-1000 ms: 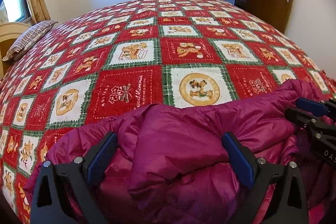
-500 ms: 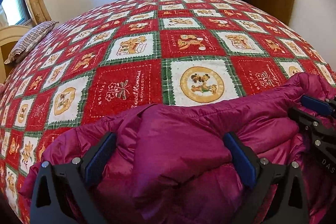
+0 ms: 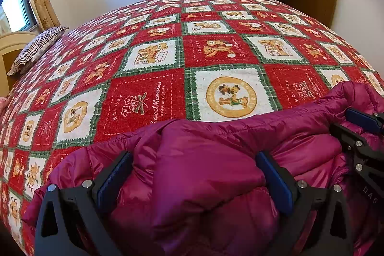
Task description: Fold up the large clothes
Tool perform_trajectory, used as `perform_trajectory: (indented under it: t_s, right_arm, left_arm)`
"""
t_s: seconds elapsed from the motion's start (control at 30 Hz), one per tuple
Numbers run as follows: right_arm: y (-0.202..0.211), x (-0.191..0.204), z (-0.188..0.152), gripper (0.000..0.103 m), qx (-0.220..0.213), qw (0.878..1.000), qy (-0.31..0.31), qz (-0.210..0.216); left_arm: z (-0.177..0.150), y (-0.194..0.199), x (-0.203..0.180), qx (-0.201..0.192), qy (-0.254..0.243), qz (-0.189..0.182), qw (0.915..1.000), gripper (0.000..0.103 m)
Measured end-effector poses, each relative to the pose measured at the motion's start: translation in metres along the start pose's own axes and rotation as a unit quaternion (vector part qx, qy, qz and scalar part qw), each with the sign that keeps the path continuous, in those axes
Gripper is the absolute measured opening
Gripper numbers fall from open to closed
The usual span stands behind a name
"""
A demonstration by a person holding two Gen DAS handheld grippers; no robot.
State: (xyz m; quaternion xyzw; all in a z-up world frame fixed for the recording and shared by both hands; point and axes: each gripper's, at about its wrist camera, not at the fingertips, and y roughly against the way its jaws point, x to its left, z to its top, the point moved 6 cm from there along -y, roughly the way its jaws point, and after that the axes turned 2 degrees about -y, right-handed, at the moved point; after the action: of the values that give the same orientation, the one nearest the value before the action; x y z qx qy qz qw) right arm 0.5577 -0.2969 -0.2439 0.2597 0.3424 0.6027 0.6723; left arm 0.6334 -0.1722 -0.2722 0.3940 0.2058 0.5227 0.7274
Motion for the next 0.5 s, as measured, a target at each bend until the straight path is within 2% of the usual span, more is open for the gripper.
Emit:
perform_trajectory:
  t_s: [0.5]
  right_arm:
    - [-0.0011,0.0028,0.0004,0.038,0.001,1.000,0.013,-0.014]
  left_arm:
    - [-0.0003,0.0004,-0.0005,-0.001,-0.002,0.003,1.0000,0.102]
